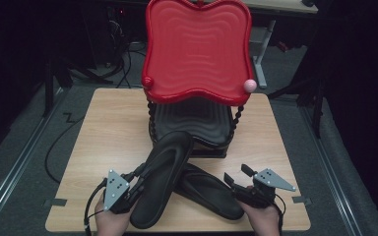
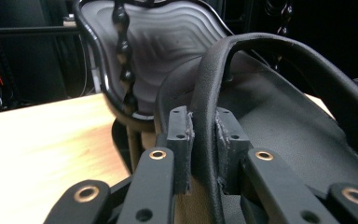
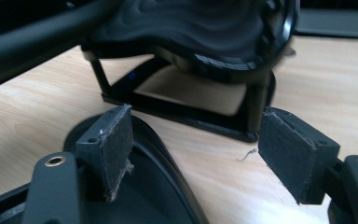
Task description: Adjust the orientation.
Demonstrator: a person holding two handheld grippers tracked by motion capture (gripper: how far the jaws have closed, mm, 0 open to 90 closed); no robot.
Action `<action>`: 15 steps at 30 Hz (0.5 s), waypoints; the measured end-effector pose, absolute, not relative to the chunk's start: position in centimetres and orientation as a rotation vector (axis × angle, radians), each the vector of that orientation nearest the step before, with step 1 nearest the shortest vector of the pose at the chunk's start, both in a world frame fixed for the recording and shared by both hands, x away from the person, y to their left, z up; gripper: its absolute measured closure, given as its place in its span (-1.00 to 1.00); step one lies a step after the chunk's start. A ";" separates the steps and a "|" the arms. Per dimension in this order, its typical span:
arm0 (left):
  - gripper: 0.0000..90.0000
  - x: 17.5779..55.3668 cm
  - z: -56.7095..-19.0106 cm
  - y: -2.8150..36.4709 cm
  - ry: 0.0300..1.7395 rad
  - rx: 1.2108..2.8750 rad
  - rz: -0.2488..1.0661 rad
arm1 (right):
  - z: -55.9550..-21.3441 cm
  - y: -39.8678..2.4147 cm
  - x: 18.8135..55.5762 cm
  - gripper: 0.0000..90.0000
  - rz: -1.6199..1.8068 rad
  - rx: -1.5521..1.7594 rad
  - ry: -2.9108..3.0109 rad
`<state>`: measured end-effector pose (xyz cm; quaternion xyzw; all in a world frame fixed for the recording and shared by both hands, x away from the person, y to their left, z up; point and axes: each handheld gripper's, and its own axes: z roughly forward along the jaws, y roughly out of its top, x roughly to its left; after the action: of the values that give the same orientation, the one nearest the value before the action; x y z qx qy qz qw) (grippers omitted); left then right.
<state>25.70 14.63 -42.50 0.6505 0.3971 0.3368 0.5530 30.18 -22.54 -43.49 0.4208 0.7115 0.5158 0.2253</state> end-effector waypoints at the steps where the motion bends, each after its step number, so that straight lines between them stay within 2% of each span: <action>1: 0.75 26.2 -42.5 14.3 0.938 1.532 0.791 | -43.1 -22.0 30.1 -0.41 1.424 1.136 1.960; 15: 0.76 30.1 -42.1 11.5 0.952 1.510 0.887 | -40.2 -15.7 30.6 -0.38 1.550 0.999 1.978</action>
<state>30.11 11.51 -42.11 0.6361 0.4012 0.3738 0.5429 30.63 -15.72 -40.18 0.3605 0.7140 0.5596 0.2170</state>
